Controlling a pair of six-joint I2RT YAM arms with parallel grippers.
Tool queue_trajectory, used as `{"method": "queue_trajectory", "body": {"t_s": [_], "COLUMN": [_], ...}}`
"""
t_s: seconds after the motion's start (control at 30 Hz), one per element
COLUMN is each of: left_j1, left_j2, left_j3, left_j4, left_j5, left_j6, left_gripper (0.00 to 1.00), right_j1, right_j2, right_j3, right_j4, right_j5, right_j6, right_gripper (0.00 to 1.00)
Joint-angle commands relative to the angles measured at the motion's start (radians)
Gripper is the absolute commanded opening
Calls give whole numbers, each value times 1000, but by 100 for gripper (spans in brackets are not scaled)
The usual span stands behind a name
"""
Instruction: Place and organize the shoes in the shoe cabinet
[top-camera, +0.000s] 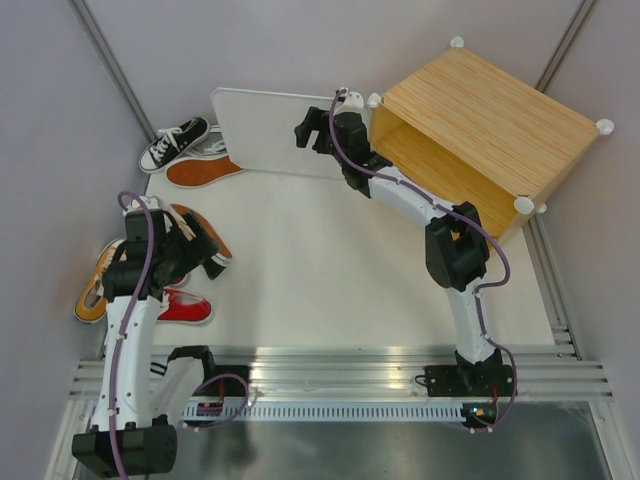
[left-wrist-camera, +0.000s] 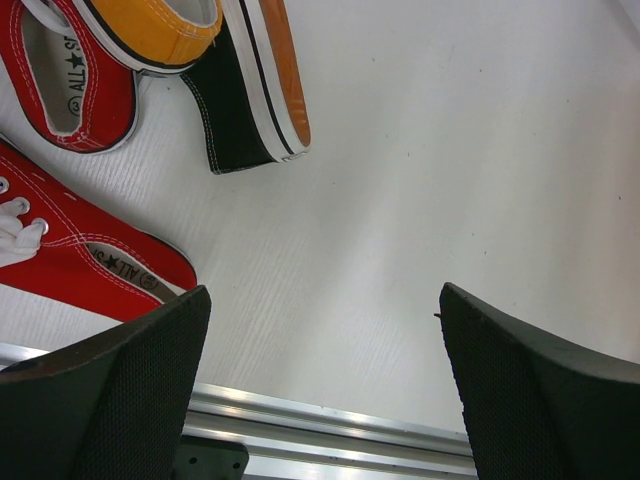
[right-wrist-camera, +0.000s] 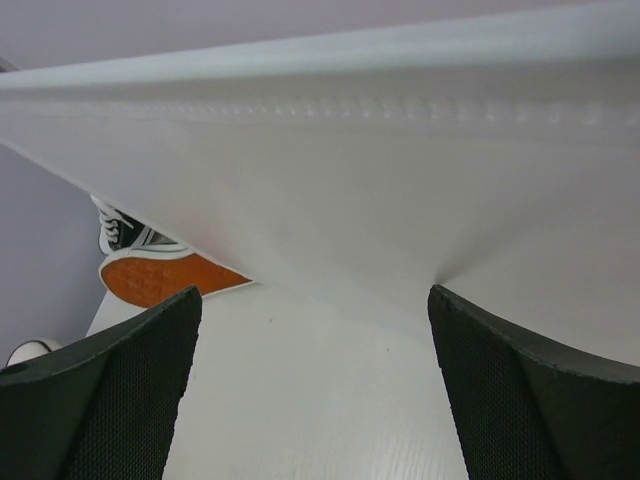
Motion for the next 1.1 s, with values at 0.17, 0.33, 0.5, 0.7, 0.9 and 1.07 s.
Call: {"method": "queue_trajectory", "body": {"t_s": [0.17,0.33,0.5,0.7,0.9,1.07], "left_j1": [2,1,1,2,5,43], "left_j2": [17,28,64,123,213,316], "left_j3": [8,0,-1,23,106,167], "left_j4": [15,25,39,55,53,61], "left_j5": [4,-2,-23,-114,-314,-459], "left_j6": [19,5,-10,-4,37,96], "left_gripper": [98,98,98,98,97,97], "right_j1": [11,11,11,14,17,21], "right_j2": [-172,-210,-273,-428,-629,-844], "right_j3": [-107,-137,-169,-283,-456,-597], "right_j4": [13,-48,-117,-211,-299,-376], "right_j5": [-142,-228,-297,-335,-355,-321], "right_j6": [-51,-53,-56,-90,-123,-160], "right_gripper": [98,98,98,98,98,98]}}
